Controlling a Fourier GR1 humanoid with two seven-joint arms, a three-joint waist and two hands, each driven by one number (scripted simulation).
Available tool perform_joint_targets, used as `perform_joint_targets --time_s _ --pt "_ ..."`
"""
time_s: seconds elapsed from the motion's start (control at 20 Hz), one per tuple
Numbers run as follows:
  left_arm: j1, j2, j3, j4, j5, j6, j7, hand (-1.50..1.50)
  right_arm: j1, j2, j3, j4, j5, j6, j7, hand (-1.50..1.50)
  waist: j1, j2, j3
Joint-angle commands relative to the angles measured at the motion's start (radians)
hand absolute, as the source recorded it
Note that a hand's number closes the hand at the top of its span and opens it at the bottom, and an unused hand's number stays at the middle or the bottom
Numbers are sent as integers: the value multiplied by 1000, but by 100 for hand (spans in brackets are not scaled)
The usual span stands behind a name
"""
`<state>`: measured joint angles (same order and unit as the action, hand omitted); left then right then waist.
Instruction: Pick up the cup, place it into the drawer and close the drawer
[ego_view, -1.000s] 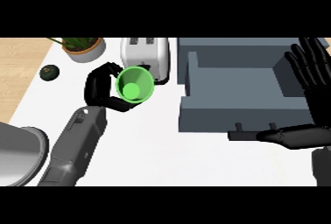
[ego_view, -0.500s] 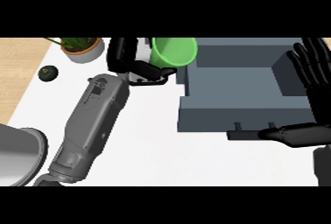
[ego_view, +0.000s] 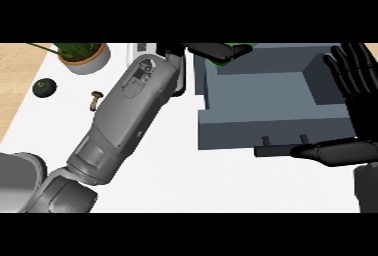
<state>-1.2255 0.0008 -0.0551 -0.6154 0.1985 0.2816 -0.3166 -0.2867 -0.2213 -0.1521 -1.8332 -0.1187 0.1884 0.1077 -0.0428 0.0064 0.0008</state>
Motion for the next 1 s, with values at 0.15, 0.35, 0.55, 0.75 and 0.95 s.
perform_joint_targets --time_s 0.15,0.35,0.55,0.75,0.95 --pt "-177 -1 -111 199 66 119 137 150 -18 -12 -31 35 -41 28 -33 -150 -33 9 1" --pt "-116 -1 -166 299 74 31 58 150 -90 4 15 42 -10 5 -2 -150 -65 28 1" --pt "-110 -1 -244 341 78 -32 116 150 -13 15 22 17 -20 33 -46 -150 -104 29 2" --pt "-87 -1 -314 311 111 -12 108 150 -104 14 48 70 -12 42 -45 -150 -140 41 2" --pt "-71 -1 -283 298 182 -14 75 -150 -118 6 51 57 -41 62 -19 -150 -157 44 0"
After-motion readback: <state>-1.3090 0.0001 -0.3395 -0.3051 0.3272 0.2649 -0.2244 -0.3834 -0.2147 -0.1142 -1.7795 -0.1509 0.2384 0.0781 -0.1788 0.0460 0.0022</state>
